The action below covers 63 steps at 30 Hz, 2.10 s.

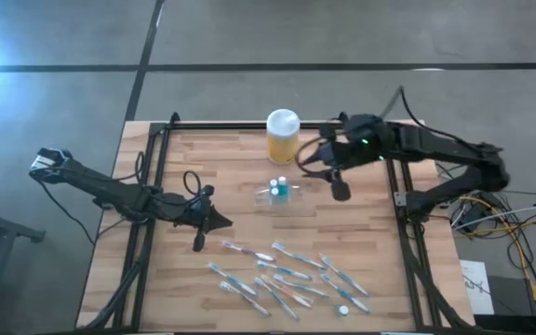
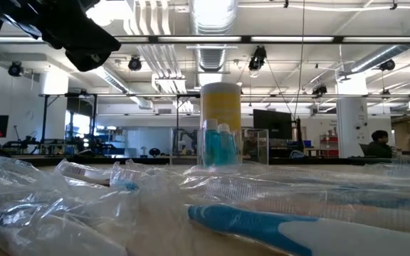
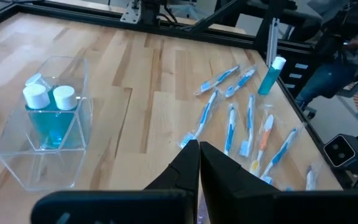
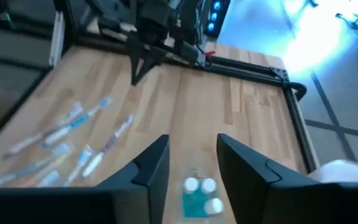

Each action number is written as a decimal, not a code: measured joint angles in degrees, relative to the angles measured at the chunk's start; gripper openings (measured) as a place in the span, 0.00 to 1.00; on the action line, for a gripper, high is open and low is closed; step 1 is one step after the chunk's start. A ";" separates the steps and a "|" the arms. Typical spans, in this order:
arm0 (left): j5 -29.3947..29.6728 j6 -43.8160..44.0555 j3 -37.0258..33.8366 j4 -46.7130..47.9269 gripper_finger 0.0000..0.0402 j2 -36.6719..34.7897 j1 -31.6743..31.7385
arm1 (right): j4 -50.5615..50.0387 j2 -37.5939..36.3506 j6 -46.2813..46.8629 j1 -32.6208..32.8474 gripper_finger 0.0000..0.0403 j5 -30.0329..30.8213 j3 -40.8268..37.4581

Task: Pick & Place toothbrushing station
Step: Put the mouthwash bottle into the transparent organizer

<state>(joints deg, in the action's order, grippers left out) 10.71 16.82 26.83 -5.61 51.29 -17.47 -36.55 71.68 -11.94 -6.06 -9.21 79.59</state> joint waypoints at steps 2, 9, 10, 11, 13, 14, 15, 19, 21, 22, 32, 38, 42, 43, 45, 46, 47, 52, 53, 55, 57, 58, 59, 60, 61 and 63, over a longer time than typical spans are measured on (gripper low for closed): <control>0.02 0.09 0.00 0.00 0.04 0.00 0.00 | 3.18 -4.03 2.84 0.22 0.27 -0.02 -6.09; 2.50 0.87 0.00 0.11 0.03 0.09 0.11 | 14.92 -13.56 9.19 2.68 0.05 -0.20 -24.58; 2.77 1.34 -0.02 0.11 0.02 0.09 0.15 | 18.19 -14.58 10.04 3.31 0.04 -0.33 -27.03; 2.83 1.53 -0.02 0.11 0.02 0.09 0.15 | 21.20 -15.48 10.76 4.01 0.03 -0.40 -29.37; 2.81 1.58 -0.05 0.11 0.02 0.10 0.13 | 27.53 -16.81 12.08 5.36 0.03 -0.42 -33.53; 2.81 1.60 -0.09 0.13 0.02 0.10 0.13 | 30.42 -17.33 12.27 5.97 0.03 -0.43 -35.57; 2.81 1.62 -0.09 0.10 0.02 0.11 0.13 | 33.15 -17.82 12.21 6.58 0.03 -0.44 -37.54; 2.81 1.66 -0.22 0.09 0.03 0.11 0.13 | 45.13 -18.92 10.64 8.62 0.03 -0.46 -45.10; 2.81 1.75 -0.22 0.07 0.02 0.11 0.13 | 50.67 -18.76 11.04 8.85 0.03 -0.47 -48.14; 2.81 1.84 -0.22 0.09 0.02 0.11 0.13 | 52.32 -18.70 11.31 8.85 0.03 -0.39 -49.36; 5.00 3.78 -1.56 0.01 0.01 0.13 0.13 | 74.22 -17.41 13.81 9.18 0.03 0.42 -61.27; 5.76 6.61 -2.43 0.44 0.01 0.13 0.13 | 78.52 -16.75 14.14 9.21 0.03 2.00 -64.80; 4.26 7.12 -3.25 0.31 0.01 0.13 0.13 | 78.76 -16.80 13.60 9.18 0.03 4.31 -65.04; 3.67 7.35 -3.43 0.02 0.01 0.13 0.13 | 78.58 -16.80 13.43 9.20 0.03 4.44 -65.04; 3.49 8.48 -3.67 0.05 0.01 0.14 0.13 | 77.36 -16.80 13.06 9.20 0.03 4.44 -64.98; 3.49 9.04 -3.73 0.01 0.01 0.15 0.13 | 76.77 -16.80 13.01 9.20 0.03 4.44 -64.97; 3.49 9.51 -3.75 0.05 0.01 0.15 0.13 | 76.30 -16.78 13.00 9.20 0.03 4.45 -64.99; 3.50 10.23 -3.78 0.02 0.01 0.39 0.13 | 76.22 -16.78 14.32 9.23 0.03 4.46 -65.16; 3.49 10.23 -3.78 0.02 0.01 0.39 0.13 | 76.25 -16.78 14.67 9.35 0.03 4.50 -65.17; 3.49 10.23 -3.78 0.07 0.01 0.39 0.13 | 76.30 -16.78 14.75 9.76 0.03 4.85 -65.17; 3.51 9.16 -3.78 0.06 0.01 0.39 0.13 | 76.30 -16.78 14.73 10.31 0.03 4.92 -65.17; 3.51 7.58 -3.78 0.18 0.01 0.39 0.13 | 76.30 -16.80 14.73 10.59 0.03 4.90 -65.17; 3.53 5.57 -3.78 0.42 0.01 0.39 0.10 | 76.34 -16.80 14.73 10.93 0.03 4.90 -65.17; 3.52 3.44 -3.78 0.57 0.01 0.39 0.05 | 76.36 -16.80 14.70 11.35 0.03 4.91 -65.19; 3.55 1.22 -3.78 0.57 0.01 0.39 -0.02 | 76.37 -16.80 14.54 11.76 0.03 4.91 -65.19; 3.65 -1.99 -3.70 0.46 0.01 0.39 -0.04 | 76.45 -16.81 13.93 12.69 0.03 4.90 -65.19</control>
<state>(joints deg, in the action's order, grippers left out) 14.36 14.83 23.13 -5.15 51.68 -17.52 39.90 54.86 1.99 6.62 -4.31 14.39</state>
